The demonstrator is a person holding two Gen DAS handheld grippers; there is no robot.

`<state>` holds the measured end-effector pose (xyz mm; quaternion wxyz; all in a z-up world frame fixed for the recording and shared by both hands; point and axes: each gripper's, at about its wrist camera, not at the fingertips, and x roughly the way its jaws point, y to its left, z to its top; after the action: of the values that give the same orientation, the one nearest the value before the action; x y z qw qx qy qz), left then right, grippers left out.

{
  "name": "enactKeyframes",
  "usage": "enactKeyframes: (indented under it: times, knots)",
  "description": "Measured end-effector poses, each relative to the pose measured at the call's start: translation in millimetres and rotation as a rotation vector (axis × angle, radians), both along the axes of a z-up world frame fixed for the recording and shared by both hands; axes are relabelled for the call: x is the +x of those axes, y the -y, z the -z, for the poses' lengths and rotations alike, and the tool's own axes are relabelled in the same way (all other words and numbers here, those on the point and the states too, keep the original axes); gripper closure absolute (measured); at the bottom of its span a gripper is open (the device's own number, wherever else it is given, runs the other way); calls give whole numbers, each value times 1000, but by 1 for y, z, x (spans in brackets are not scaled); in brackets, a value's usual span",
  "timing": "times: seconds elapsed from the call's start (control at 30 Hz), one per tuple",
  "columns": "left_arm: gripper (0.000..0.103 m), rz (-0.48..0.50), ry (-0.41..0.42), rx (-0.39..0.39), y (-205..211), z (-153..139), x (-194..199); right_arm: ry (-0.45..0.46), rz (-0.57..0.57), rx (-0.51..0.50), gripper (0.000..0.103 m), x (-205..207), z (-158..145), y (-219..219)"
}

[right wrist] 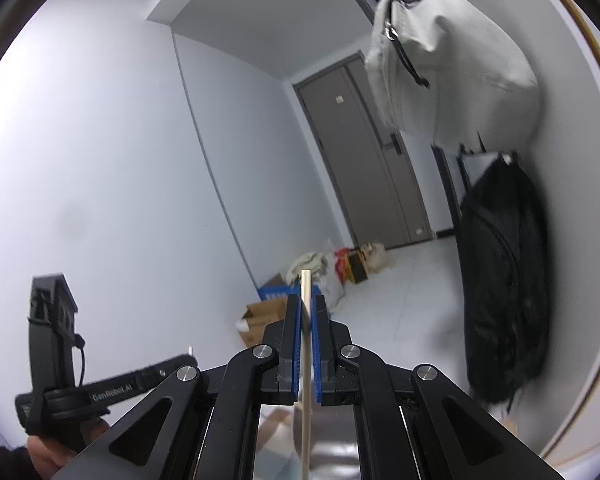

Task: Organize utensils
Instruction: 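Lift both grippers with chopsticks up above the utensil holder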

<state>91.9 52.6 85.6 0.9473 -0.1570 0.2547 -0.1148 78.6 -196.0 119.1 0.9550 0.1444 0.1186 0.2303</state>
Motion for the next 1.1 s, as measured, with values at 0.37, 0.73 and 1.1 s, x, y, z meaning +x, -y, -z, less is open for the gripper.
enactKeyframes:
  times: [0.37, 0.73, 1.1]
  knots:
    - [102, -18, 122, -13, 6, -26, 58, 60, 35, 7, 99, 65, -17, -9]
    - [102, -86, 120, -19, 4, 7, 96, 48, 116, 9, 99, 116, 27, -21]
    - [102, -59, 170, 23, 15, 17, 98, 119, 124, -58, 99, 110, 50, -39]
